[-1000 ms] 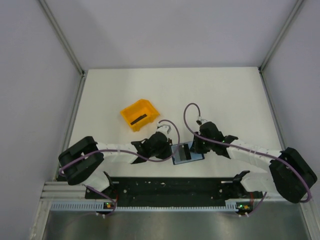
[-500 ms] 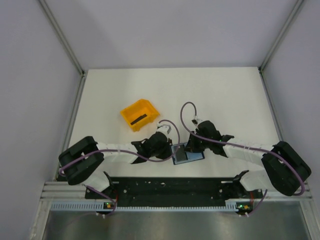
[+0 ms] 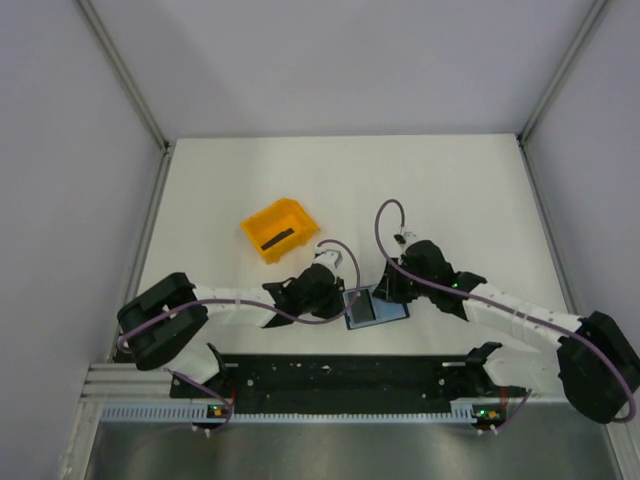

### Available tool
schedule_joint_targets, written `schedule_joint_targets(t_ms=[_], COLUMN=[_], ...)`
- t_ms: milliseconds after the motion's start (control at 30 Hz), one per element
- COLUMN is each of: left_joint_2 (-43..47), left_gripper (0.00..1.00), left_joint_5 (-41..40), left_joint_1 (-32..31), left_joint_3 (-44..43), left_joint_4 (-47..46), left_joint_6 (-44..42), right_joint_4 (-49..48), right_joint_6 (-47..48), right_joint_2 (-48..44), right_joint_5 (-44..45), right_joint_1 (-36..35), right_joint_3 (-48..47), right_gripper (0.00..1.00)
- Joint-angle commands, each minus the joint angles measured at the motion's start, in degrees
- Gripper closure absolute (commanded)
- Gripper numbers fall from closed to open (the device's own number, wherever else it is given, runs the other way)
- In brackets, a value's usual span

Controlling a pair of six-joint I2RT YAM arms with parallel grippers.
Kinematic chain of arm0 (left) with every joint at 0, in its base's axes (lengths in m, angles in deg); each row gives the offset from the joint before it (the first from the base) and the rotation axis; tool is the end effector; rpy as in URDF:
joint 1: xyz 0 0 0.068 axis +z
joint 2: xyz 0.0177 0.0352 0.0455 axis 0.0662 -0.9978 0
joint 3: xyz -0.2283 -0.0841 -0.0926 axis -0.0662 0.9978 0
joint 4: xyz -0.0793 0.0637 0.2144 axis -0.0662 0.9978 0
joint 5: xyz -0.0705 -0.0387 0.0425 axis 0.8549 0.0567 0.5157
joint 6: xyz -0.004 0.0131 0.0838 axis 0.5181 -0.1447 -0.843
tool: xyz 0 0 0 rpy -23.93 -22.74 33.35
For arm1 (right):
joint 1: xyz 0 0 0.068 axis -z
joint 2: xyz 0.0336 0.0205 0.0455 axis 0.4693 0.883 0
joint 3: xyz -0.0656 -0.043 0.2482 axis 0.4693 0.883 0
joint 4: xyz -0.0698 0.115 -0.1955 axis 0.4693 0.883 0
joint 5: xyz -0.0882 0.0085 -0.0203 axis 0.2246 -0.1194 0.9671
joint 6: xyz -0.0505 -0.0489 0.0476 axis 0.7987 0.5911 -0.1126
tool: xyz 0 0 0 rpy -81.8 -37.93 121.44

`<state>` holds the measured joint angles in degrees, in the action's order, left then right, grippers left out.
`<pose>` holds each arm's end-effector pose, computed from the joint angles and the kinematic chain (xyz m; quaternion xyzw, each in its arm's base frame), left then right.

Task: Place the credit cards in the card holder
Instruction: Insert the credit card into the card holder.

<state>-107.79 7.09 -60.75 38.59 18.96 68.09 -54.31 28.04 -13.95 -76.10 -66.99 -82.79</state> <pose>0.1619 -0.2412 0.1232 0.1207 0.9133 -0.2749 0.2753 0.1745 0.1619 0.1519 -0.0582 0.9132 0.3187 0.2471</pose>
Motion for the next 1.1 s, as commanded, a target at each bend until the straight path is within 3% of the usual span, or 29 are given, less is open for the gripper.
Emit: schedule_joint_targets(t_ms=[0, 100, 167, 400, 667, 1067], left_joint_2=[-0.6, -0.69, -0.51, 0.02, -0.25, -0.34], left_gripper=[1.0, 1.0, 1.0, 1.0, 1.0, 1.0], left_joint_5=[0.13, 0.3, 0.39, -0.05, 0.21, 0.21], left_joint_1=[-0.27, -0.18, -0.27, -0.27, -0.27, -0.18], left_joint_3=[0.58, 0.58, 0.58, 0.93, 0.76, 0.76], left_joint_4=[1.11, 0.94, 0.93, 1.46, 1.11, 1.29], left_joint_6=[-0.48, -0.3, -0.3, -0.65, -0.48, -0.48], right_joint_4=[14.38, 22.03, 25.38, 27.24, 20.83, 14.41], right_joint_6=[2.65, 1.77, 0.98, -1.04, 0.54, 0.89], right_joint_2=[-6.04, -6.05, -5.26, -4.82, -5.79, -3.94], right_joint_5=[14.26, 23.14, 28.25, 27.75, 19.23, 13.42], right_joint_1=[-0.37, -0.37, -0.28, 2.26, 6.22, 7.98], right_joint_3=[-5.8, -7.39, -7.91, -7.04, -3.26, -0.27], right_gripper=[0.73, 0.71, 0.62, 0.46, 0.47, 0.53])
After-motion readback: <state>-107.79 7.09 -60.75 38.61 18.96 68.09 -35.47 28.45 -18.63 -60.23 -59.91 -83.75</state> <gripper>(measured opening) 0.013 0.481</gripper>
